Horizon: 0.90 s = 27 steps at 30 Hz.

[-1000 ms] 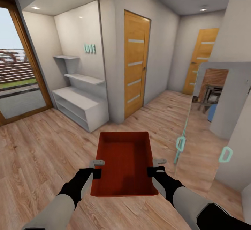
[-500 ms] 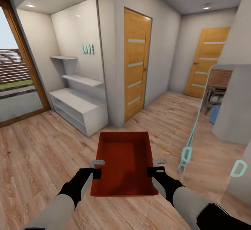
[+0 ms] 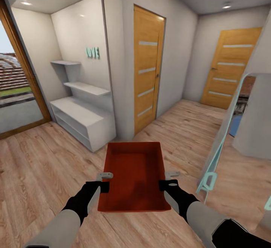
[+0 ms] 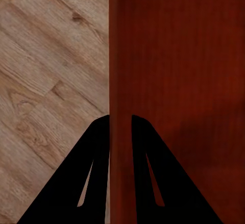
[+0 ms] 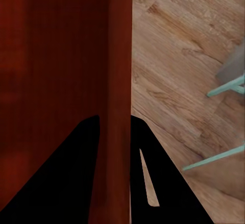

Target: Move the two storage containers from the living room to the garage. In the garage, place one container on the floor and stack the other container on top of it (either order is fine).

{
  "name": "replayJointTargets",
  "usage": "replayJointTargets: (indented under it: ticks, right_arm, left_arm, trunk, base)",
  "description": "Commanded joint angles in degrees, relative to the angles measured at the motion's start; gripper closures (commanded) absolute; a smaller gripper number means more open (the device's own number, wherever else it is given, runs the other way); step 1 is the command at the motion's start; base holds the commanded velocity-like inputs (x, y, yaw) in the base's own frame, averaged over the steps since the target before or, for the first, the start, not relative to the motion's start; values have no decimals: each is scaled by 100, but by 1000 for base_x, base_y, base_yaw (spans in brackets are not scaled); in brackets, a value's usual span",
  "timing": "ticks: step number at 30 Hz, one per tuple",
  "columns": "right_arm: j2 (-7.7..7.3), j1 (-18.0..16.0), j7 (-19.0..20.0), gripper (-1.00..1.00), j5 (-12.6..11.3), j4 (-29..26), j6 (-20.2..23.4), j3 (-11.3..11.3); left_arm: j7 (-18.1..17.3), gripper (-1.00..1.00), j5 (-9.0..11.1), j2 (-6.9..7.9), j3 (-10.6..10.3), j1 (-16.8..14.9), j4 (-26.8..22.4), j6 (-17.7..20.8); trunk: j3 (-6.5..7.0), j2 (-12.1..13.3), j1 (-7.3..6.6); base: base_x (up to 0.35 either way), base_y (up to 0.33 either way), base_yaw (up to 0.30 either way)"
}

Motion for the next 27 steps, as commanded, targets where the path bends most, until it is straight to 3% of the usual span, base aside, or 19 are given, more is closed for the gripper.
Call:
replayJointTargets:
  ticks: [1, 27]
  right_arm:
    - [0, -2, -38, 100, -137, 3, 36, 61]
    - [0, -2, -39, 100, -137, 4, 36, 61]
  left_arm:
    - [54, 100, -189, -6, 37, -6, -22, -323]
    - [54, 100, -189, -6, 37, -6, -22, -324]
  trunk:
    - [-13, -13, 7]
    - [-13, -13, 7]
  base:
    - [322, 0, 0]
    - [322, 0, -15]
